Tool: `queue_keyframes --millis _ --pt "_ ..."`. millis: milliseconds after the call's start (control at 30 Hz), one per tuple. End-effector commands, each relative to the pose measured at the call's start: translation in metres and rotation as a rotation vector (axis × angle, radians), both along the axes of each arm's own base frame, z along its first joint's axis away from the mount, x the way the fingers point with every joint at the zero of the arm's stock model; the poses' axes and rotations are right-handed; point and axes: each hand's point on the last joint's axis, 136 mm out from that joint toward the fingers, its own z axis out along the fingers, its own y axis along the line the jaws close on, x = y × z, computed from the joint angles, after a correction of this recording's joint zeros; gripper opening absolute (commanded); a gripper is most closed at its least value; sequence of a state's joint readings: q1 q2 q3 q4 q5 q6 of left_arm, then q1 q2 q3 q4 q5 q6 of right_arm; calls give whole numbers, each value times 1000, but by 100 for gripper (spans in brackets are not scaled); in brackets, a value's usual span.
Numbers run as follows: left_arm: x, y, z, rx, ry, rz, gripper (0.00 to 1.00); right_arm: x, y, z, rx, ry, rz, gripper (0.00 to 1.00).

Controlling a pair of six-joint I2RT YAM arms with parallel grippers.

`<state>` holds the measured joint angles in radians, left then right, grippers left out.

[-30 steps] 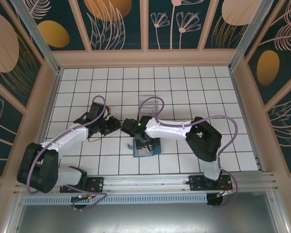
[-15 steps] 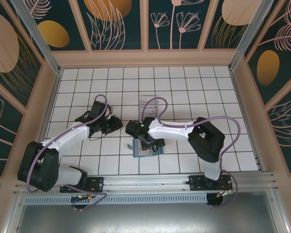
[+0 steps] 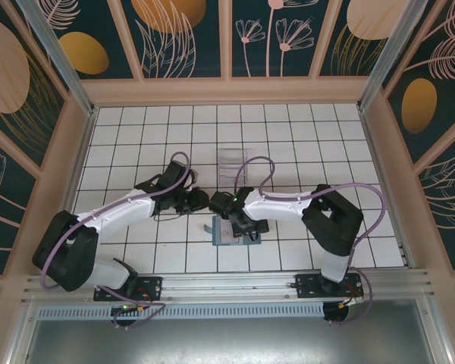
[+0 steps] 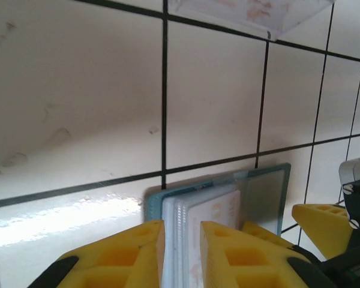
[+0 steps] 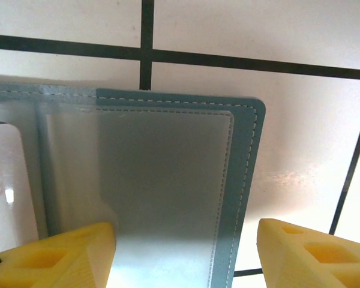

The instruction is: Take the credit cards out of the card holder

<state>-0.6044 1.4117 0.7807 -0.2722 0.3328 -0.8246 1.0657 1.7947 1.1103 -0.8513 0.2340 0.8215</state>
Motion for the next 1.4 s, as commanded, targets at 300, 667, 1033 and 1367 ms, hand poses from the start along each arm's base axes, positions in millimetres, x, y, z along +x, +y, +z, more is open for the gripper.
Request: queue_keyframes --millis 300,667,1033,1367 --pt "-16 -47 10 -12 18 -53 22 9 -14 29 90 -66 -62 65" --pt "-38 -52 -20 20 96 -99 20 24 4 78 376 -111 -89 61" --pt "-54 -53 -45 28 161 -137 18 12 64 78 845 54 -52 52" --pt "-62 -43 -64 78 191 -142 17 6 59 33 820 126 -58 32"
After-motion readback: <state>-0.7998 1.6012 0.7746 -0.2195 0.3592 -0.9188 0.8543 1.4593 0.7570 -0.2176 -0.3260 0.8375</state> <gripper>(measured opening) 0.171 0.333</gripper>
